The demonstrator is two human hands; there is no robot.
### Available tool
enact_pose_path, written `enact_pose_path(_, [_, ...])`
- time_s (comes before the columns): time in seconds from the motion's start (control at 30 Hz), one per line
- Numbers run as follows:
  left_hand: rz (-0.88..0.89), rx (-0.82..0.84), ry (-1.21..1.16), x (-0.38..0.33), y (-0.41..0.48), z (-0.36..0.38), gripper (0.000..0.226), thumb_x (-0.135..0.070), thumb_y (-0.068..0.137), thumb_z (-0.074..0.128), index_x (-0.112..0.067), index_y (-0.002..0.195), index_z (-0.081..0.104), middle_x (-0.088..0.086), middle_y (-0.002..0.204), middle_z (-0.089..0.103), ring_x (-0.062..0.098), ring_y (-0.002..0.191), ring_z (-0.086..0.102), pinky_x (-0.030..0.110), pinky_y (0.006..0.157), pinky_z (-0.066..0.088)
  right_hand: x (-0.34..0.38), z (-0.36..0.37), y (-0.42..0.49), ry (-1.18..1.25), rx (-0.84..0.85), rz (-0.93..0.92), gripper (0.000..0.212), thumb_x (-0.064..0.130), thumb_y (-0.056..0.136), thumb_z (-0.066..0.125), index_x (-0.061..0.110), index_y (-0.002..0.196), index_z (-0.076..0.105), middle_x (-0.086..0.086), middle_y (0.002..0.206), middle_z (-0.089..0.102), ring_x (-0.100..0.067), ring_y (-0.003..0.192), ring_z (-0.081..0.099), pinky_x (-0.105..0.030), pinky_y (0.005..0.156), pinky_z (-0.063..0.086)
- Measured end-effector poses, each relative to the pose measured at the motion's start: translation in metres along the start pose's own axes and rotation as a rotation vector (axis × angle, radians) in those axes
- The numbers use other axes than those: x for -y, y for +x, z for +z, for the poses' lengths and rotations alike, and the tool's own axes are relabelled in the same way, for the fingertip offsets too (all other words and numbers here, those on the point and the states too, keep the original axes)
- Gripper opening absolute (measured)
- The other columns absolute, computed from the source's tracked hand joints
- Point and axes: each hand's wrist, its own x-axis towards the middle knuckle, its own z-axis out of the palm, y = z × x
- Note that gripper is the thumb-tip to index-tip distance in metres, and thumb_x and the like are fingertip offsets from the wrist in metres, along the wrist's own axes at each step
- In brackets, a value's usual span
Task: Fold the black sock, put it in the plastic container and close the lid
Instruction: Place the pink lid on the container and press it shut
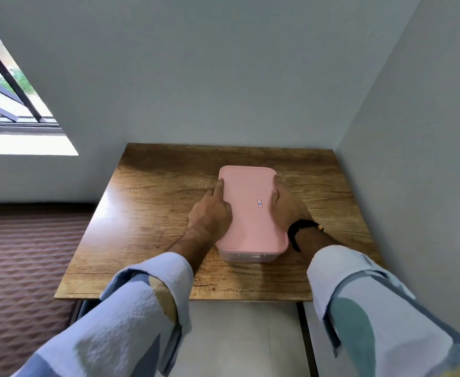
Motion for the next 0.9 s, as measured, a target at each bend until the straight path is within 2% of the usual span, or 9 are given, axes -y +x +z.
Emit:
enact_pose_path(0.13, [0.011, 0.008, 0.053, -0.001, 0.001, -0.002, 0.064, -0.030, 0.105, 0.033, -0.019, 0.166, 0.020, 0.015, 0.139, 0.065, 0.039, 0.112, 0.068, 0.051, 0.097, 0.054, 0.000, -0.001, -0.003, 0.066, 0.009, 0.021, 0.055, 0.028, 0.107, 0.028, 0.029, 0.160, 0.017, -0.025, 0.117, 0.066, -0.042, 0.111, 0.062, -0.050, 0.101, 0.049])
enact_pose_path(0.27, [0.004, -0.003, 0.113, -0.004, 0.001, -0.004, 0.061, -0.032, 0.107, 0.032, -0.017, 0.165, 0.022, 0.012, 0.122, 0.073, 0.034, 0.100, 0.072, 0.048, 0.089, 0.058, 0.003, 0.000, -0.006, 0.094, 0.015, 0.022, 0.054, 0.028, 0.108, 0.027, 0.028, 0.161, 0.015, -0.024, 0.118, 0.066, -0.040, 0.112, 0.061, -0.048, 0.101, 0.048])
enact_pose_path(0.37, [0.014, -0.036, 0.161, -0.005, 0.007, -0.005, 0.054, -0.038, 0.108, 0.033, -0.015, 0.158, 0.034, 0.010, 0.113, 0.075, 0.031, 0.093, 0.074, 0.043, 0.079, 0.060, 0.002, 0.000, -0.007, 0.090, 0.006, 0.027, 0.054, 0.030, 0.108, 0.026, 0.029, 0.161, 0.013, -0.021, 0.113, 0.066, -0.039, 0.109, 0.062, -0.047, 0.098, 0.049])
enact_pose_path(0.43, [0.049, -0.072, 0.220, -0.006, 0.017, -0.006, 0.051, -0.039, 0.108, 0.035, -0.015, 0.152, 0.039, 0.011, 0.115, 0.074, 0.032, 0.095, 0.074, 0.041, 0.074, 0.057, 0.001, 0.001, -0.006, 0.084, 0.004, 0.026, 0.055, 0.030, 0.108, 0.026, 0.029, 0.161, 0.012, -0.020, 0.109, 0.066, -0.037, 0.106, 0.063, -0.044, 0.096, 0.051])
enact_pose_path(0.53, [0.079, -0.054, 0.247, -0.009, 0.034, -0.007, 0.059, -0.038, 0.109, 0.033, -0.018, 0.164, 0.026, 0.015, 0.115, 0.072, 0.036, 0.097, 0.073, 0.042, 0.076, 0.055, -0.001, 0.004, -0.004, 0.079, 0.001, 0.029, 0.055, 0.031, 0.108, 0.025, 0.029, 0.161, 0.011, -0.019, 0.105, 0.066, -0.036, 0.102, 0.064, -0.041, 0.091, 0.050])
enact_pose_path(0.63, [0.069, -0.047, 0.237, -0.008, 0.041, -0.003, 0.059, -0.037, 0.109, 0.030, -0.017, 0.165, 0.025, 0.019, 0.118, 0.073, 0.040, 0.101, 0.071, 0.046, 0.082, 0.056, -0.003, 0.005, -0.002, 0.088, 0.002, 0.018, 0.056, 0.030, 0.108, 0.027, 0.029, 0.161, 0.012, -0.021, 0.109, 0.066, -0.037, 0.103, 0.063, -0.041, 0.090, 0.049])
enact_pose_path(0.77, [0.056, -0.040, 0.228, -0.008, 0.041, -0.001, 0.062, -0.036, 0.110, 0.030, -0.016, 0.168, 0.018, 0.018, 0.114, 0.074, 0.040, 0.100, 0.071, 0.043, 0.080, 0.053, -0.004, 0.006, -0.001, 0.098, -0.003, 0.013, 0.055, 0.028, 0.107, 0.028, 0.029, 0.161, 0.015, -0.024, 0.114, 0.066, -0.040, 0.107, 0.063, -0.045, 0.095, 0.050])
enact_pose_path(0.9, [0.045, -0.024, 0.211, -0.008, 0.043, -0.003, 0.062, -0.034, 0.110, 0.031, -0.016, 0.167, 0.018, 0.019, 0.116, 0.073, 0.040, 0.102, 0.071, 0.047, 0.086, 0.058, -0.004, 0.009, 0.000, 0.095, -0.015, 0.011, 0.054, 0.031, 0.107, 0.028, 0.030, 0.160, 0.016, -0.021, 0.114, 0.067, -0.038, 0.106, 0.063, -0.045, 0.095, 0.050])
